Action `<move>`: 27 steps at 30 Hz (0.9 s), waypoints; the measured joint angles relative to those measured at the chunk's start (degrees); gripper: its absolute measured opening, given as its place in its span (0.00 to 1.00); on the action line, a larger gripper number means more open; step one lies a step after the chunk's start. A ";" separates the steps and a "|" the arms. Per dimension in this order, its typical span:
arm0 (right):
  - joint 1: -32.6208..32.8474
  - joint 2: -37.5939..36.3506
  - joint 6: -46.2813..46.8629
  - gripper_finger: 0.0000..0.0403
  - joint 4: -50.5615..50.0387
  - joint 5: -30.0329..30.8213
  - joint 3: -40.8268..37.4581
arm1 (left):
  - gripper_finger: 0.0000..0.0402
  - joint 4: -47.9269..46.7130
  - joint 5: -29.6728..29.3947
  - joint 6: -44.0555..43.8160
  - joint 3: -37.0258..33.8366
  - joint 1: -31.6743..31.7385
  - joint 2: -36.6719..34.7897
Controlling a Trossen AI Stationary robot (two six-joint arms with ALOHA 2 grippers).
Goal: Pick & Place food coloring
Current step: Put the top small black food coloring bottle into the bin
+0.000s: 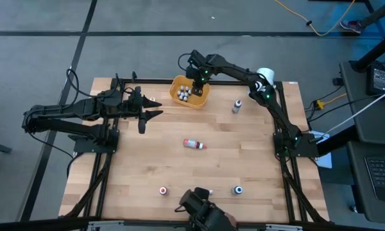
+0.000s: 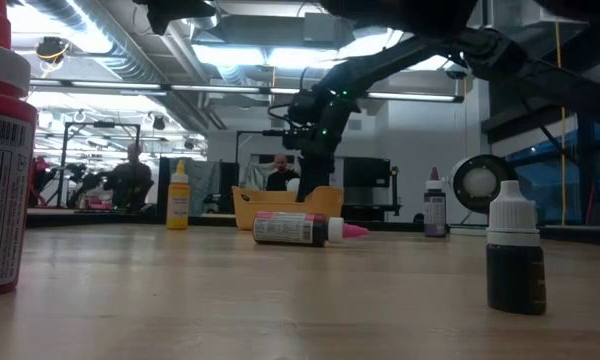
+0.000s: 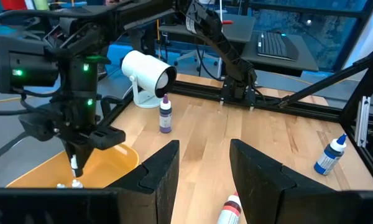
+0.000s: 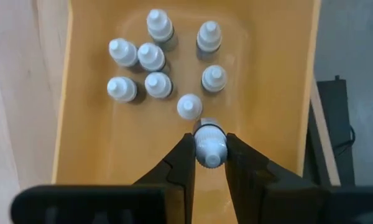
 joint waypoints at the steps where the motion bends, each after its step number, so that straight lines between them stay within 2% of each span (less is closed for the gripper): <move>1: 0.10 0.19 0.19 0.19 0.84 -0.06 0.00 | 0.35 0.00 0.02 -0.01 0.00 0.00 0.00; 27: 0.35 3.31 1.61 0.18 3.04 1.38 -0.09 | 0.35 0.00 0.01 0.00 0.00 0.00 0.00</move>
